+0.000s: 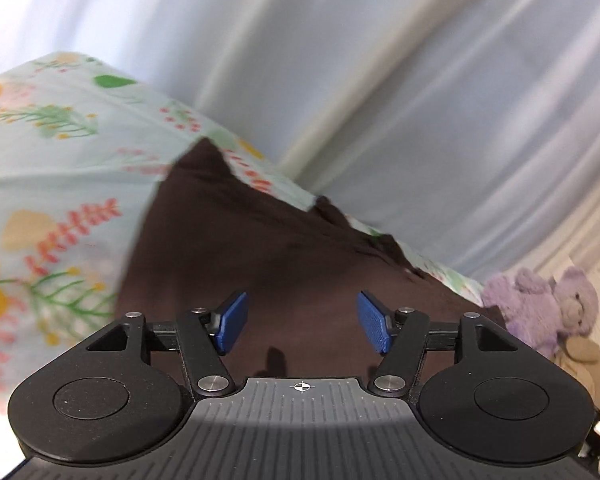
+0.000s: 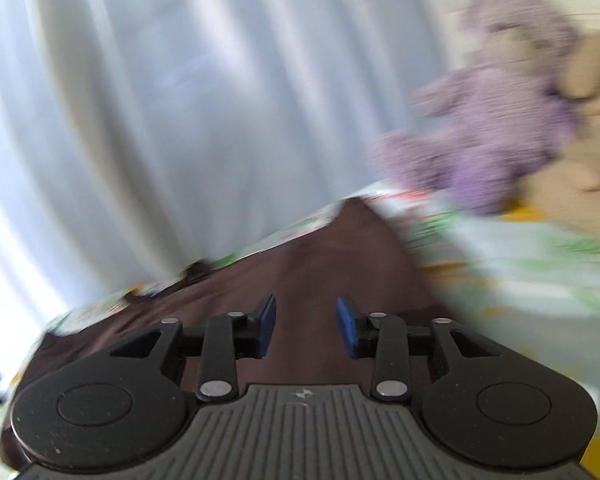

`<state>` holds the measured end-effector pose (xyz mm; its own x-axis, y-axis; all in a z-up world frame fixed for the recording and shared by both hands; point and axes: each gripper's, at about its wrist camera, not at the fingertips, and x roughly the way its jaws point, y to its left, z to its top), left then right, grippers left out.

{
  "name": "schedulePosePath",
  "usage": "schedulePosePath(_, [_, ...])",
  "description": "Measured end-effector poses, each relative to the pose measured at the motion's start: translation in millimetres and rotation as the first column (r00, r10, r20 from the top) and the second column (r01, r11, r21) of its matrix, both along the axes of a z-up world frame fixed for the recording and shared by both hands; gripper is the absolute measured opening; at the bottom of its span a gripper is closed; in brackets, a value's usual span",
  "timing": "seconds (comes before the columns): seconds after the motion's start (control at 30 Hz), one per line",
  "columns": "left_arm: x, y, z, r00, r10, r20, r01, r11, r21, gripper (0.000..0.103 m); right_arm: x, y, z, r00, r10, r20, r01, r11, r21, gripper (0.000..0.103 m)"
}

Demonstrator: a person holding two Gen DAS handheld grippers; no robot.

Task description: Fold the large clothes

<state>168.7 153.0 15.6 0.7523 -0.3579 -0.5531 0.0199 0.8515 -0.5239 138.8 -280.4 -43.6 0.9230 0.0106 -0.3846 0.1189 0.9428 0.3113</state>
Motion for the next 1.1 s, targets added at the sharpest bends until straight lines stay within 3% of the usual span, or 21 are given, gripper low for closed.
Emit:
schedulePosePath(0.1, [33.3, -59.4, -2.0, 0.996, -0.081, 0.045, 0.078, 0.994, 0.077, 0.082, 51.2, 71.6, -7.7, 0.987, 0.152, -0.059, -0.156, 0.984, -0.082, 0.013])
schedulePosePath(0.23, [71.0, -106.8, -22.2, 0.996, -0.071, 0.052, 0.058, 0.974, 0.219, 0.083, 100.5, 139.3, -19.8, 0.952, 0.271, -0.139, -0.290, 0.947, -0.137, 0.011])
schedulePosePath(0.3, [84.2, -110.2, -37.9, 0.999, -0.041, 0.030, 0.031, 0.962, 0.271, 0.083, 118.0, 158.3, -33.8, 0.955, 0.234, -0.184, -0.273, 0.936, -0.223, 0.011])
schedulePosePath(0.37, [88.4, -100.1, -55.2, 1.000, 0.021, 0.002, -0.021, 0.945, 0.327, 0.083, 125.5, 164.7, -48.4, 0.955, 0.221, -0.199, -0.267, 0.931, -0.249, 0.011])
schedulePosePath(0.47, [79.1, -72.4, -75.5, 0.998, 0.037, 0.052, -0.054, 0.923, 0.380, 0.083, 123.1, 169.6, -59.2, 0.949, 0.250, -0.193, -0.300, 0.906, -0.298, 0.011])
schedulePosePath(0.67, [46.9, -45.0, -62.3, 0.997, 0.055, 0.060, -0.074, 0.917, 0.391, 0.086, 105.8, 149.3, -52.8, 0.947, 0.286, -0.145, -0.312, 0.926, -0.213, 0.010])
schedulePosePath(0.73, [26.3, -28.7, -55.9, 0.994, 0.087, 0.071, -0.108, 0.917, 0.385, 0.092, 82.6, 150.5, -49.4, 0.947, 0.299, -0.115, -0.318, 0.918, -0.238, 0.010])
schedulePosePath(0.8, [3.5, -10.6, -52.4, 0.990, 0.124, 0.072, -0.142, 0.918, 0.370, 0.092, 54.5, 153.0, -53.0, 0.941, 0.327, -0.090, -0.339, 0.904, -0.262, 0.010])
schedulePosePath(0.93, [-28.4, 19.5, -50.1, 0.969, 0.245, 0.028, -0.234, 0.882, 0.409, 0.097, 26.7, 151.2, -65.0, 0.948, 0.314, -0.050, -0.317, 0.916, -0.246, 0.010])
schedulePosePath(1.0, [-37.8, 38.5, -55.4, 0.964, 0.264, -0.013, -0.245, 0.910, 0.334, 0.097, 27.5, 148.9, -65.0, 0.947, 0.317, -0.048, -0.319, 0.918, -0.237, 0.010])
schedulePosePath(1.1, [-42.4, 64.4, -65.9, 0.960, 0.263, -0.098, -0.250, 0.959, 0.133, 0.097, 32.2, 146.1, -61.5, 0.943, 0.328, -0.061, -0.333, 0.916, -0.224, 0.010])
